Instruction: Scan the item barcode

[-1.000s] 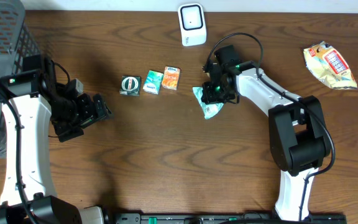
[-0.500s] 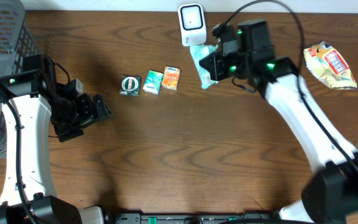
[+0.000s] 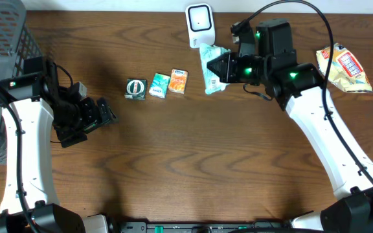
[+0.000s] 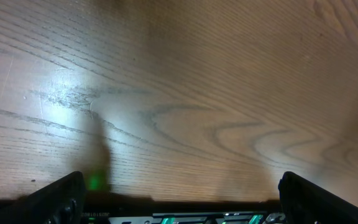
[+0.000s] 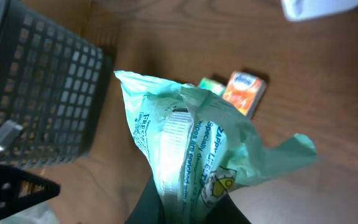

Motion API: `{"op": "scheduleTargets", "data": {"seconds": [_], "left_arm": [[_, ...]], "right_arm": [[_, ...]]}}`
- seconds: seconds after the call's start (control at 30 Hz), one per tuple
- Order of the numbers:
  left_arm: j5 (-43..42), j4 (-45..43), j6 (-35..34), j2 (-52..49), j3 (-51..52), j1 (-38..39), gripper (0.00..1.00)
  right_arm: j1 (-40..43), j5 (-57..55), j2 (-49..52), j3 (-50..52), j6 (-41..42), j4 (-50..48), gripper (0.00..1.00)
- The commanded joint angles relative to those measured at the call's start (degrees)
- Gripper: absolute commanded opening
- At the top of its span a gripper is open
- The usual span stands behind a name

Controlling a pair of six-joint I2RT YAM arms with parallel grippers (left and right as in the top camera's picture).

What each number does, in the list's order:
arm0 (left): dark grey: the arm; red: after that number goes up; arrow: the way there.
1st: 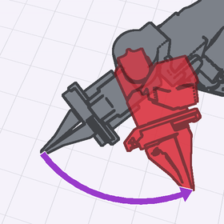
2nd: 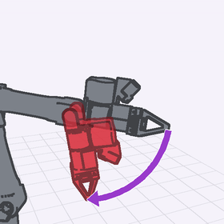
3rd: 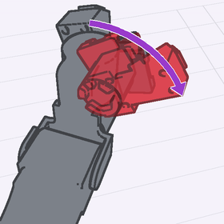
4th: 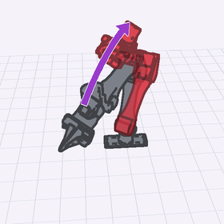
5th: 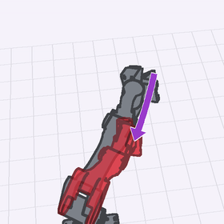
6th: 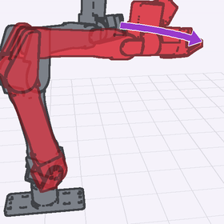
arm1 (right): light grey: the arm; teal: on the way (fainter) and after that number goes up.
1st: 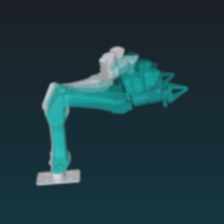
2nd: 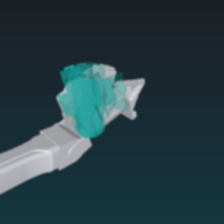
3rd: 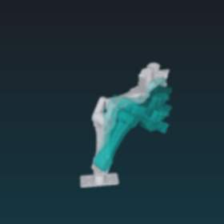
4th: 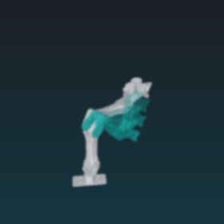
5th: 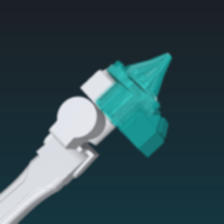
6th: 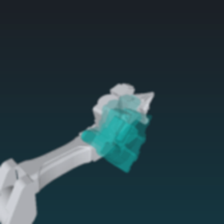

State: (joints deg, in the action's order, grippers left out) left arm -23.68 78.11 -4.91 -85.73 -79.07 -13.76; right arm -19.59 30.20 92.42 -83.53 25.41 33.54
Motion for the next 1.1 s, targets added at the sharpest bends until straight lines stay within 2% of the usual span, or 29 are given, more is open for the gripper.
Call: {"op": "scheduleTargets", "data": {"seconds": [0.0,0.07,0.4,0.53,0.63,0.77,0.87,1.07], "left_arm": [[0.1,0.2,-0.3,0.0,-0.1,0.1,0.98],[0.1,0.2,-0.3,0.0,-0.1,0.1,0.98],[0.1,0.2,-0.3,0.0,-0.1,0.1,0.98],[0.1,0.2,-0.3,0.0,-0.1,0.1,0.98],[0.1,0.2,-0.3,0.0,-0.1,0.1,0.98],[0.1,0.2,-0.3,0.0,-0.1,0.1,0.98],[0.1,0.2,-0.3,0.0,-0.1,0.1,0.98],[0.1,0.2,-0.3,0.0,-0.1,0.1,0.98]], "right_arm": [[-0.8,3.9,-0.2,-0.3,5.7,1.7,0.02],[-0.8,3.8,-0.2,-0.3,8.4,3.2,0.02],[-0.9,3.3,-0.2,-0.3,8.4,3.6,0.01],[-1.2,-0.2,-0.2,-0.3,8.3,3.6,0.02],[-2.6,-13.3,0.0,0.5,4.7,3.6,0.02],[-5.6,-32.5,1.6,2.8,4.3,2.2,0.01],[-7.7,-45.2,5.8,3.4,3.4,-0.1,0.01],[-10.1,-66.2,16.9,3.4,-4.1,-2.3,0.01]]}}
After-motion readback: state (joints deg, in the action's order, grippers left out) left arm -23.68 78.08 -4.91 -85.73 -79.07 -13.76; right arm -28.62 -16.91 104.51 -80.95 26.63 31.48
